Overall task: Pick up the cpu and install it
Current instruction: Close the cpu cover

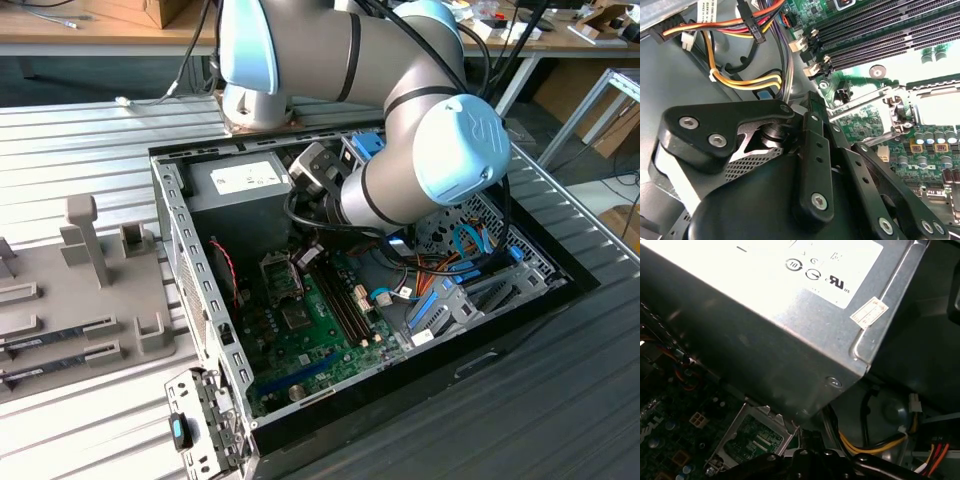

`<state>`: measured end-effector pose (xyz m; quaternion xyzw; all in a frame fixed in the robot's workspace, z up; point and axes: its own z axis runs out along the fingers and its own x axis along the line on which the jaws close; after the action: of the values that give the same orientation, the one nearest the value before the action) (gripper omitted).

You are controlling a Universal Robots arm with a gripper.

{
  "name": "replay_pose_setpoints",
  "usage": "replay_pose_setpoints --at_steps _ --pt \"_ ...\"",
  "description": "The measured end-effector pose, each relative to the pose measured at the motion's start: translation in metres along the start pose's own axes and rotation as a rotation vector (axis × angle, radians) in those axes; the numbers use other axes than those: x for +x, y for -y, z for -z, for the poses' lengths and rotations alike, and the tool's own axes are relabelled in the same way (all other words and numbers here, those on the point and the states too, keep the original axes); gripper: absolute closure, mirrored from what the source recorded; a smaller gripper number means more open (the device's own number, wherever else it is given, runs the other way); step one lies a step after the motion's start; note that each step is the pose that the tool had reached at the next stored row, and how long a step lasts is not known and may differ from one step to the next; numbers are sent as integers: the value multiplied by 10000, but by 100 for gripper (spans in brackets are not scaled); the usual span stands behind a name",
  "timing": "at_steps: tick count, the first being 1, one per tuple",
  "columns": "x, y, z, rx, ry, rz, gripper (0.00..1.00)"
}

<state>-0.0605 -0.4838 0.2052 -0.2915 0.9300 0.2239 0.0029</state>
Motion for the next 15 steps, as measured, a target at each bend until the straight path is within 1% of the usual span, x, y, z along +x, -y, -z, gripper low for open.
replay_pose_setpoints --at_steps 3,6,11,15 --pt "1 9 -16 -40 6 -8 89" --pt "3 19 -38 -61 10 -7 89" --pt "7 30 -59 -75 12 -8 89" --pt "25 21 -65 -90 23 -5 89"
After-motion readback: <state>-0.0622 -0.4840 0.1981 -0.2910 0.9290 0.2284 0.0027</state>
